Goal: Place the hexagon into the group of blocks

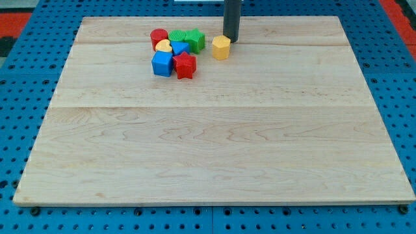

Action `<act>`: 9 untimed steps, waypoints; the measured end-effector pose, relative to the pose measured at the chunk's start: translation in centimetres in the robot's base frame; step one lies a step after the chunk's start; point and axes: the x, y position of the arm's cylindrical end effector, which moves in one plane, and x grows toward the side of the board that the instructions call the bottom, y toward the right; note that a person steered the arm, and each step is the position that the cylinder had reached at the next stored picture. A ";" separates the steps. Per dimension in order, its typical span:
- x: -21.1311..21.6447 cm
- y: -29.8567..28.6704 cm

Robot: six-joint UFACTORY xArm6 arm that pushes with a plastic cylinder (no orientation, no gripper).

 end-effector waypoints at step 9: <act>2.6 -3.7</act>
